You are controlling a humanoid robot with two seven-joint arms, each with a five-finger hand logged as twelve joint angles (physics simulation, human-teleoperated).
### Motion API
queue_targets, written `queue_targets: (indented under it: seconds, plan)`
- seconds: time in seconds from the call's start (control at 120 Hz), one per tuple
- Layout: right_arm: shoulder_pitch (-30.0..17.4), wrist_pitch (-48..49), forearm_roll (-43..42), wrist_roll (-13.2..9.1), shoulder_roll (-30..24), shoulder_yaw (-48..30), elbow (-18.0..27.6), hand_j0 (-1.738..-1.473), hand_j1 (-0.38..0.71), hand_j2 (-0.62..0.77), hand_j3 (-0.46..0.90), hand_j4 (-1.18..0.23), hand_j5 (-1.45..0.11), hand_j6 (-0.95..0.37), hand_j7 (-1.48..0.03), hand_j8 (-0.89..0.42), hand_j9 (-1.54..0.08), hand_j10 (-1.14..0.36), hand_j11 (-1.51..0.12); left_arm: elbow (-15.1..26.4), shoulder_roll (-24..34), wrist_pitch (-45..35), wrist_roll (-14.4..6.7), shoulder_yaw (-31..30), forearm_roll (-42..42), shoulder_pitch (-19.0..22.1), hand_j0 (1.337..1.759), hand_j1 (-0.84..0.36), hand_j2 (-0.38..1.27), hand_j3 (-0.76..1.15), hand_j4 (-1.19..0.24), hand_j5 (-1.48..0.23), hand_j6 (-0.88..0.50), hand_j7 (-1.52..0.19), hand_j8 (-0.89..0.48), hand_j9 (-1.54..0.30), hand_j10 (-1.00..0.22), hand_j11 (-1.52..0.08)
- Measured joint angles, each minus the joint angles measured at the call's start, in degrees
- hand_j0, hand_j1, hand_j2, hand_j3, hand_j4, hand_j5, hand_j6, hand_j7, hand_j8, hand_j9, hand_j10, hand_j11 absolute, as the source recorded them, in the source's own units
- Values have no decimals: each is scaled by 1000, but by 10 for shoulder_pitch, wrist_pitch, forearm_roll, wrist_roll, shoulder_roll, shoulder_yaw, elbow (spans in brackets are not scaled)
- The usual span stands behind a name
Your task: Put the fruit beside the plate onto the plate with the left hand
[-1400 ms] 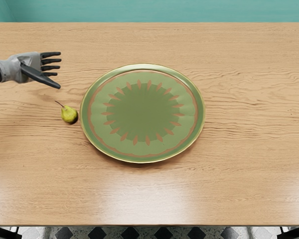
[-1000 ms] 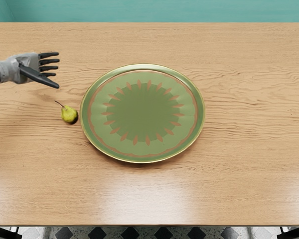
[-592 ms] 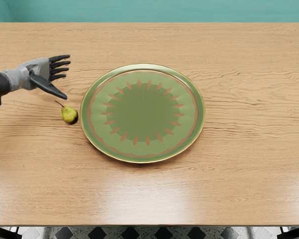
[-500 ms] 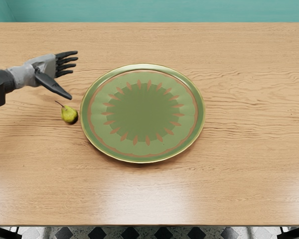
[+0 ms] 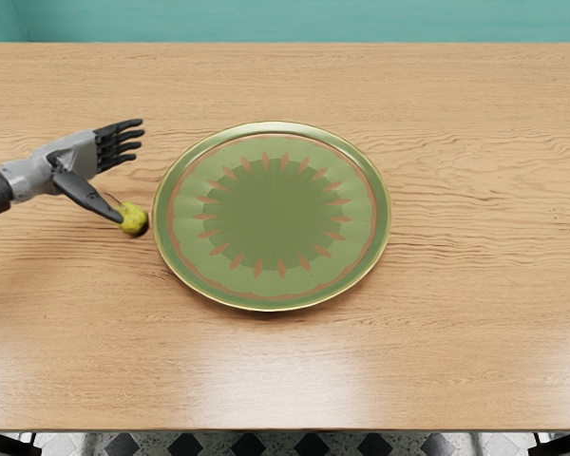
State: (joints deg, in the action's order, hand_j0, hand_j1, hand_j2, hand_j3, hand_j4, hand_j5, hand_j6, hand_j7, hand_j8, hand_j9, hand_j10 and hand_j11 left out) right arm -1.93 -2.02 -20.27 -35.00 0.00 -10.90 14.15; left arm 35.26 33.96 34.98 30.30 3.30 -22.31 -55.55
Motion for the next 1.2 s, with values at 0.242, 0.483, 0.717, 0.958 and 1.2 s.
queue_targets:
  seconds: [0.242,0.483,0.717,0.958,1.2]
  plan:
    - [0,0,0,0,0,0,0,-1658,-349,0,0,0,0,0,0,0,0,0,0,0,11,-8,19,-1,2,26,1658,278,15,0,-63,-79,-63,-79,-63,-79,-62,-79]
    - [0,0,0,0,0,0,0,-1658,-349,0,0,0,0,0,0,0,0,0,0,-1,2,-55,22,-4,3,31,1658,238,22,0,-96,-123,-97,-123,-96,-123,-96,-123]
    - [0,0,0,0,0,0,0,-1658,-349,0,0,0,0,0,0,0,0,0,0,-4,-20,-96,22,-10,2,41,1658,152,37,0,-169,-216,-169,-216,-168,-216,-167,-216]
    - [0,0,0,0,0,0,0,-1658,-349,0,0,0,0,0,0,0,0,0,0,-9,-37,-119,22,-17,2,47,1658,105,45,0,-209,-268,-209,-268,-208,-268,-208,-268]
    - [0,0,0,0,0,0,0,-1658,-349,0,0,0,0,0,0,0,0,0,0,-15,-53,-132,22,-23,5,56,1658,88,52,0,-237,-293,-237,-293,-236,-292,-234,-291]
